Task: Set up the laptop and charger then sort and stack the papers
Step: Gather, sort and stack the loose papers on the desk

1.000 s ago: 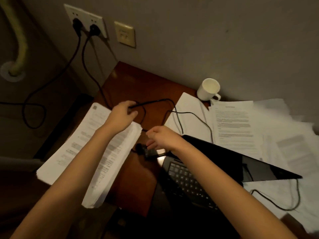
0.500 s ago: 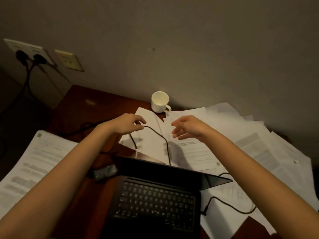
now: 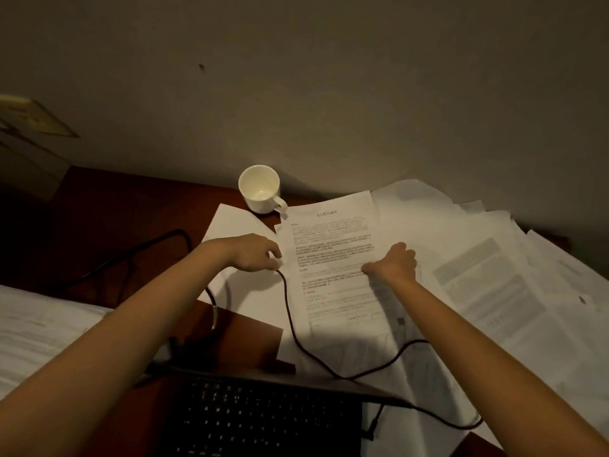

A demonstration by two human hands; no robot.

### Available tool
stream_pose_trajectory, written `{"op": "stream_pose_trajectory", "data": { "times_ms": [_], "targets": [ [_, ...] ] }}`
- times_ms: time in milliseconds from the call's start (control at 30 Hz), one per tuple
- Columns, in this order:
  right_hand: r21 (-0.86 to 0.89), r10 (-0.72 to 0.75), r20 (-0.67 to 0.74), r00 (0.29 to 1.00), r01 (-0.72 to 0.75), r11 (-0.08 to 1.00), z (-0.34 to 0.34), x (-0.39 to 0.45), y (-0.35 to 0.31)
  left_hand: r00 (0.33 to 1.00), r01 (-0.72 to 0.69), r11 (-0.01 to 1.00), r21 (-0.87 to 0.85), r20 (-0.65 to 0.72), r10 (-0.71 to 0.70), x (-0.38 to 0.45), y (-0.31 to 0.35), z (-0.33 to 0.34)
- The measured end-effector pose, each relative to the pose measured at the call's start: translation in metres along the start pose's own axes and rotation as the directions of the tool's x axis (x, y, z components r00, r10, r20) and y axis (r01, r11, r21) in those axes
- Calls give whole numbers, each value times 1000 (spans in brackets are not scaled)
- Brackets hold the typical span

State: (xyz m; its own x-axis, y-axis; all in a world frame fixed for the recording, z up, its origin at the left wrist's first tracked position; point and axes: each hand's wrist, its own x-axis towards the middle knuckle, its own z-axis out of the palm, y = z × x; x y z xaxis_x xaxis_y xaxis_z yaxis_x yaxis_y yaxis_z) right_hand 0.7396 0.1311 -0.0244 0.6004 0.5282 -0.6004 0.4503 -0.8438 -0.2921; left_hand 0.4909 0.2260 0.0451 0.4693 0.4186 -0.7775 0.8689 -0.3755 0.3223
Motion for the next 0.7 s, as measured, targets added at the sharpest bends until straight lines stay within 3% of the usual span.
{"op": "stream_pose_trajectory", "data": {
  "times_ms": [100, 200, 267, 433, 533, 600, 700],
  "targets": [
    [115, -20, 67, 998, 12, 993, 7, 10, 8, 1000, -17, 999, -35, 14, 17, 10, 4, 5],
    [-41, -105, 153, 983, 113, 993, 9, 13, 11, 999, -31, 998, -52, 34, 33, 14, 5, 8],
    [-61, -208, 76, 975, 212, 975, 9, 7, 11, 999, -31, 998, -56, 32, 33, 17, 4, 8],
    [227, -334, -200, 921, 375, 899, -9, -21, 32, 999, -17, 997, -70, -49, 13, 17, 6, 0],
    [393, -346, -317, 883, 454, 799, -31, -39, 40, 992, -26, 990, -136, -124, 8, 15, 8, 0],
    [519, -337, -375, 864, 497, 696, -49, -52, 34, 979, -142, 922, -361, -191, 76, 9, 15, 0],
    [677, -344, -379, 859, 511, 530, -72, -69, 11, 914, -391, 604, -695, -369, 166, -12, 31, -3]
  ]
}}
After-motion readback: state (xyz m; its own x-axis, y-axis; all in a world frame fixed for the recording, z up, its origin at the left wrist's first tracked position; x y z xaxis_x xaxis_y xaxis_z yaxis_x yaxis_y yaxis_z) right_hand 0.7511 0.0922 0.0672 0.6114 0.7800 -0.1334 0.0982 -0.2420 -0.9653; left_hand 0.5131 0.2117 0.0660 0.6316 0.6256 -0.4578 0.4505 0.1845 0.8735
